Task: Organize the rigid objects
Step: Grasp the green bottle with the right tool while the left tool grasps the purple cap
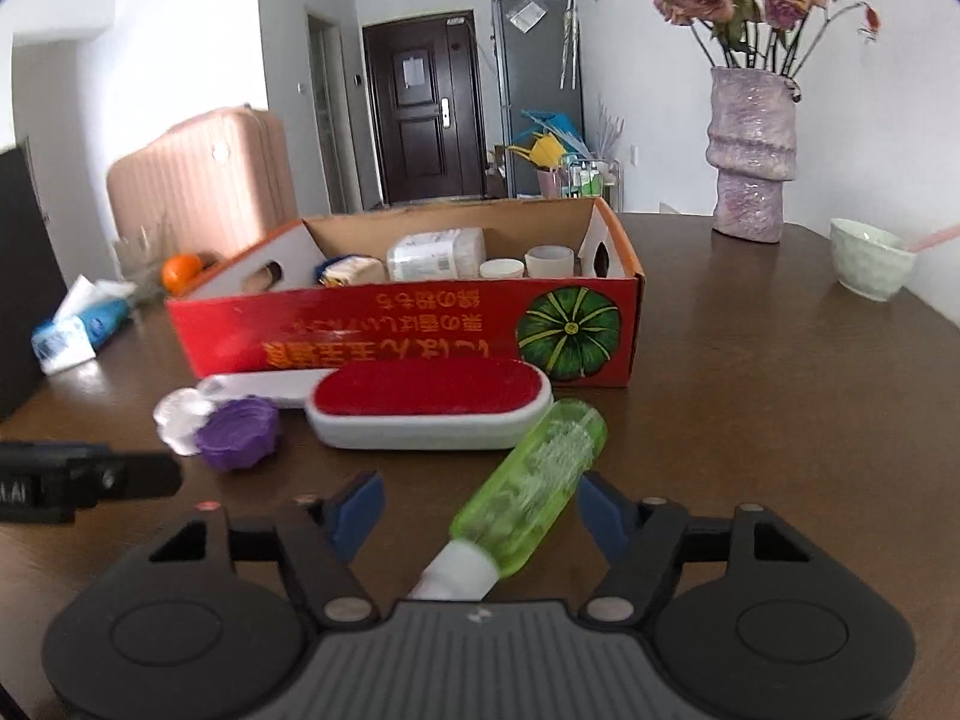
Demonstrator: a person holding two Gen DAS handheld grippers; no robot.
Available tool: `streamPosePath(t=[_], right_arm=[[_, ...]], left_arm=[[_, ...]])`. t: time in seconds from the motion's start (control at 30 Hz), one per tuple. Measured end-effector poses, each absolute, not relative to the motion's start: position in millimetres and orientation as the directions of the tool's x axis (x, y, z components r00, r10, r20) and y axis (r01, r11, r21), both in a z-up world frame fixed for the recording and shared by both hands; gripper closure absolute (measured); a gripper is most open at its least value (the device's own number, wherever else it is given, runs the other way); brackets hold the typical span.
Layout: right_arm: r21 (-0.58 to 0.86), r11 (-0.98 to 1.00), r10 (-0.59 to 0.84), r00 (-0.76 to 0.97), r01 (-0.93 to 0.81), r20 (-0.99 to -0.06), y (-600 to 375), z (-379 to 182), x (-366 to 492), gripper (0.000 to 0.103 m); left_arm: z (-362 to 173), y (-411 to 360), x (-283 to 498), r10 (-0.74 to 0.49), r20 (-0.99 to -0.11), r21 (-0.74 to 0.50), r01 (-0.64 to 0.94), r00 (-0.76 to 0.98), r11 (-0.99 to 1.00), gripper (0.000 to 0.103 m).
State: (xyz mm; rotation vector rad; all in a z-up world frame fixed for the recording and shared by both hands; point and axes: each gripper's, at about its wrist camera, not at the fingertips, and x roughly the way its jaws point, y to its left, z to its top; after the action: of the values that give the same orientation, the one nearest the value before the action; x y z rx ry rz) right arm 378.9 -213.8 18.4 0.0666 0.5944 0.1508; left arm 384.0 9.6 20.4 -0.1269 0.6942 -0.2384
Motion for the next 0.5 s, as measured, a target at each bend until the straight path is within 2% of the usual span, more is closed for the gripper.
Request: streamPosePath(t=[0.07, 0.13, 0.2, 0.27, 0.4, 0.5], right_arm=[[0.072, 0.99, 0.14, 0.805, -0.121, -0.577, -216, 15, 387, 0.053], [0.075, 0.989, 0.147, 0.79, -0.127, -0.595, -226, 13, 392, 0.054], [0.079, 0.989, 0.144, 0.779, -0.121, -0.61, -236, 13, 396, 0.064], [0.065, 0.991, 0.129, 0.777, -0.114, -0.616, -243, 12, 400, 0.067], [0.054, 0.992, 0.125, 0.77, -0.117, -0.625, -255, 7, 412, 0.068], [0.053, 0.99, 0.132, 0.765, -0.127, -0.63, -258, 7, 418, 0.073]], left_arm=[[17, -1, 397, -0.239, -0.624, -0.168, 0.171, 0.744, 0.971, 0.019], [15, -7, 405, -0.226, -0.628, -0.162, 0.159, 0.744, 0.974, 0.019], [12, -11, 412, -0.213, -0.632, -0.163, 0.141, 0.745, 0.977, 0.019], [8, -17, 419, -0.193, -0.645, -0.15, 0.125, 0.739, 0.981, 0.022], [1, -27, 426, -0.132, -0.649, -0.096, 0.092, 0.749, 0.991, 0.049], [2, -32, 421, -0.15, -0.654, -0.087, 0.123, 0.741, 0.989, 0.049]])
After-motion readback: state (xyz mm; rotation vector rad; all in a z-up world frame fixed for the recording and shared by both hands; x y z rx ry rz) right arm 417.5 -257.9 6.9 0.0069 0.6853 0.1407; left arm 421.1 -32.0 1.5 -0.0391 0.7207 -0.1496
